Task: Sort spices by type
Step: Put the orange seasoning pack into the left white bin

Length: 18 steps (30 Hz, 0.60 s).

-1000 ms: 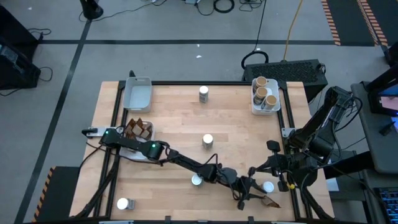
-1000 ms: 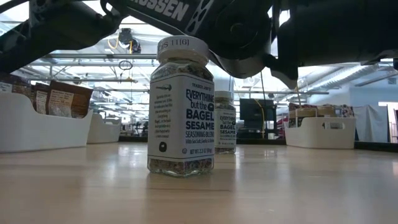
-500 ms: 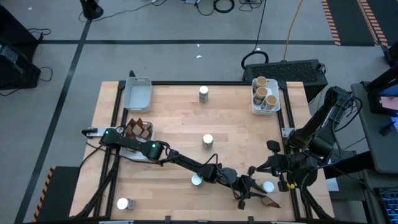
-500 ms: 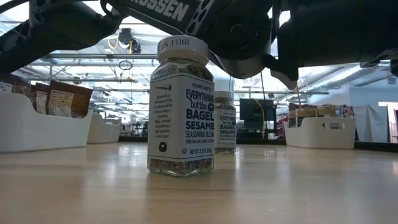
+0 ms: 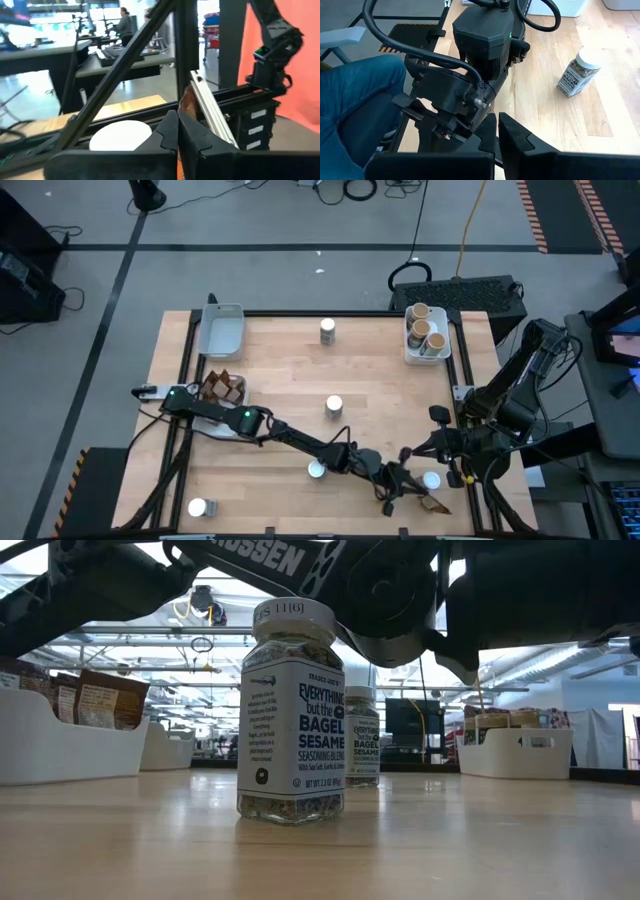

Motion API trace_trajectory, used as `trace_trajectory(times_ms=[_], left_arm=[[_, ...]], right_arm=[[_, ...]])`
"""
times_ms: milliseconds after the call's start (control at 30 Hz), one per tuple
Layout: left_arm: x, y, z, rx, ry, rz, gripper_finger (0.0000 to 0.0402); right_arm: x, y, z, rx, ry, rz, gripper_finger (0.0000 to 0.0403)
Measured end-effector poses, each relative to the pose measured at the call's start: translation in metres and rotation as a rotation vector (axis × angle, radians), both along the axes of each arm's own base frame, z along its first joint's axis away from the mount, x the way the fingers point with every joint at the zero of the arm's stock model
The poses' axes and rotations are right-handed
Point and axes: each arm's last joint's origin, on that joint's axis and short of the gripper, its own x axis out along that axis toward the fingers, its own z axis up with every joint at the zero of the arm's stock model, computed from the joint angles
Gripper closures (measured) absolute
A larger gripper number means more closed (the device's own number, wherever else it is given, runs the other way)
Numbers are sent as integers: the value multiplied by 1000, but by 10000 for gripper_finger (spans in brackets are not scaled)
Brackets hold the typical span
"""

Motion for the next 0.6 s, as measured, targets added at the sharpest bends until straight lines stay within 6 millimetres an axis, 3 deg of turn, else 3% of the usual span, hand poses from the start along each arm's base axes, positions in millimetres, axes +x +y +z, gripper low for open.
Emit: trace_trajectory(times_ms=[600], left_arm=[[1,4,-1,23,52,-76,401]], right_arm=[[0,0,0,4,2,0,403]])
